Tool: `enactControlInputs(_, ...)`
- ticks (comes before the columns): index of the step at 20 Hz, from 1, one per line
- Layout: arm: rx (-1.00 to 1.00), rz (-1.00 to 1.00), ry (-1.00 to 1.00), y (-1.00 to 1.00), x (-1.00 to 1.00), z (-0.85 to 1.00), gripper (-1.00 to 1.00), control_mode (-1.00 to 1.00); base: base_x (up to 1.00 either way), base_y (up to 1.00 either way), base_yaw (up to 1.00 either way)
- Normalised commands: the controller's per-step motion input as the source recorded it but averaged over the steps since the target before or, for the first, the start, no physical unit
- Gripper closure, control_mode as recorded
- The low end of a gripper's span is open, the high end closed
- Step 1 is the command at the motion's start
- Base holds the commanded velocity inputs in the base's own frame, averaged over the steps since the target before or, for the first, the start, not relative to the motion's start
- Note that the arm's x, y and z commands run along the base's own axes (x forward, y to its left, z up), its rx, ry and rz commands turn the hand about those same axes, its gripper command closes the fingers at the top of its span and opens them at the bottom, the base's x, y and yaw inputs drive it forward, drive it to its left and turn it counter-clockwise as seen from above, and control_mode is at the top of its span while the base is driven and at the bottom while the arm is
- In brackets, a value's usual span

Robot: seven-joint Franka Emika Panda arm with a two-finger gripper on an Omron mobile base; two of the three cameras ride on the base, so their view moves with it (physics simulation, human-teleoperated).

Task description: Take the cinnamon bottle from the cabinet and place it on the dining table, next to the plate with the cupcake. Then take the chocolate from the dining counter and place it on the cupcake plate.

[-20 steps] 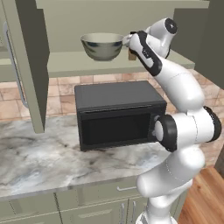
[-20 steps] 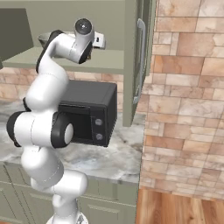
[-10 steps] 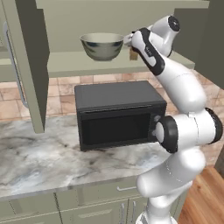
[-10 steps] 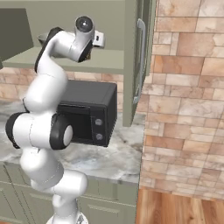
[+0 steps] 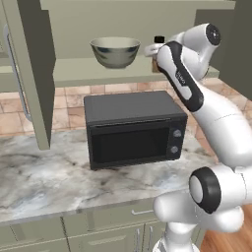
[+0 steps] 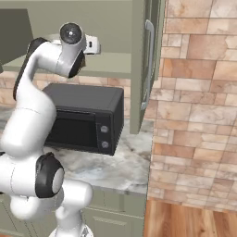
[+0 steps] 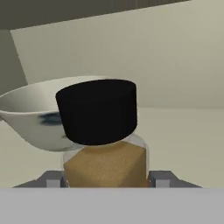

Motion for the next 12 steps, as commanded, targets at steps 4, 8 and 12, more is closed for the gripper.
enactControlInputs(4, -0.05, -0.03, -0.06, 0.07, -1.00, 0.20, 1.00, -1.00, 0.00, 0.00, 0.00)
enactControlInputs(8, -0.06, -0.08, 0.01, 0.00, -1.00, 0.33, 1.00, -1.00, 0.00, 0.00, 0.00)
enactControlInputs(12, 0.00, -0.02, 0.02, -0.25, -1.00, 0.30, 1.00, -1.00, 0.00, 0.00, 0.00)
